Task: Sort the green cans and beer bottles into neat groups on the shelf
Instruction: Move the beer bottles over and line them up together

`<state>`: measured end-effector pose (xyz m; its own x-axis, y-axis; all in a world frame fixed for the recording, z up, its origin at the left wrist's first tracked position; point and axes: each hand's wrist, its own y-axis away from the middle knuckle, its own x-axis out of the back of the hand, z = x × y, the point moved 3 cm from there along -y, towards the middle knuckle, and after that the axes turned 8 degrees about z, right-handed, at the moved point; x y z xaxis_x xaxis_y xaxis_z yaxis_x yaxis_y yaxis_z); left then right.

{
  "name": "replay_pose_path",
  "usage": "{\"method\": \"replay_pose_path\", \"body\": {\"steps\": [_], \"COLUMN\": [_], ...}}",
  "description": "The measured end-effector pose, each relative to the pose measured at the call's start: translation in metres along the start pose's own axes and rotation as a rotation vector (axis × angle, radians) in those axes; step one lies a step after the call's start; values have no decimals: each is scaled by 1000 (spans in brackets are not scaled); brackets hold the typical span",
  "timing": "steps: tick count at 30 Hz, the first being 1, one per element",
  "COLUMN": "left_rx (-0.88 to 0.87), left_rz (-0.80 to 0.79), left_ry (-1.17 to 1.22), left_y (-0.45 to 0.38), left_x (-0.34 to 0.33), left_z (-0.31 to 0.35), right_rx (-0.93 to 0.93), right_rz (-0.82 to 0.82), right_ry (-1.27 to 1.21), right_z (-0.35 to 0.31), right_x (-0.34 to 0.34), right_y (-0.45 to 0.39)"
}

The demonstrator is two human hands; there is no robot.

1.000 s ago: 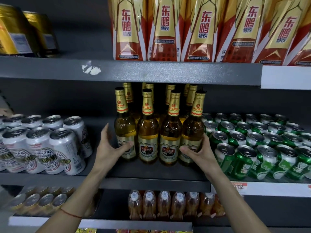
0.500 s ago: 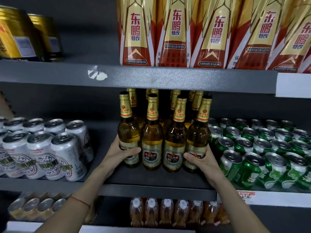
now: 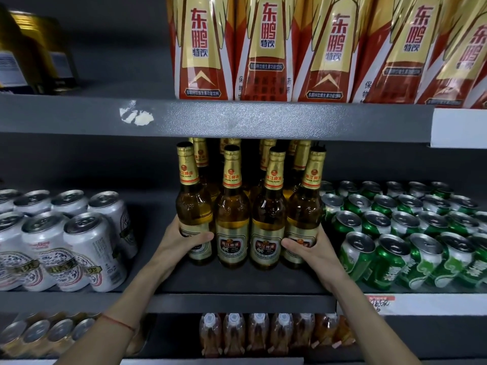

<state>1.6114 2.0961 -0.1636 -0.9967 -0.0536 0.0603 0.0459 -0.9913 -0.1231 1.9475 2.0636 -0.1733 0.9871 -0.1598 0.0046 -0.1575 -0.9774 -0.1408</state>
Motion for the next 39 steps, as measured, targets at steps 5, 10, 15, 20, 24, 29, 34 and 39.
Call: {"method": "replay_pose_path", "body": {"steps": [5, 10, 15, 20, 24, 29, 34, 39], "left_rx": [0, -7, -22, -32, -43, -47, -46, -43], "left_rz": [-7, -4, -8, 1, 5, 26, 48, 50], "left_ry": [1, -4, -9, 1, 3, -9, -16, -8], "left_y": [-2, -2, -1, 1, 1, 1, 1, 2], "left_x": [2, 0, -3, -3, -2, -2, -3, -2], "left_z": [-1, -1, 2, 4, 3, 0, -3, -1], "right_rx": [7, 19, 25, 27, 24, 32, 32, 25], "right_rz": [-6, 1, 4, 16, 18, 23, 24, 31], "right_ry": [-10, 0, 11, 14, 14, 22, 23, 11], "right_z": [0, 0, 2, 3, 5, 5, 8, 9], "right_x": [-1, -3, -7, -7, -9, -11, -11, -11], "right_y": [0, 1, 1, 0, 1, 0, -1, 0]}}
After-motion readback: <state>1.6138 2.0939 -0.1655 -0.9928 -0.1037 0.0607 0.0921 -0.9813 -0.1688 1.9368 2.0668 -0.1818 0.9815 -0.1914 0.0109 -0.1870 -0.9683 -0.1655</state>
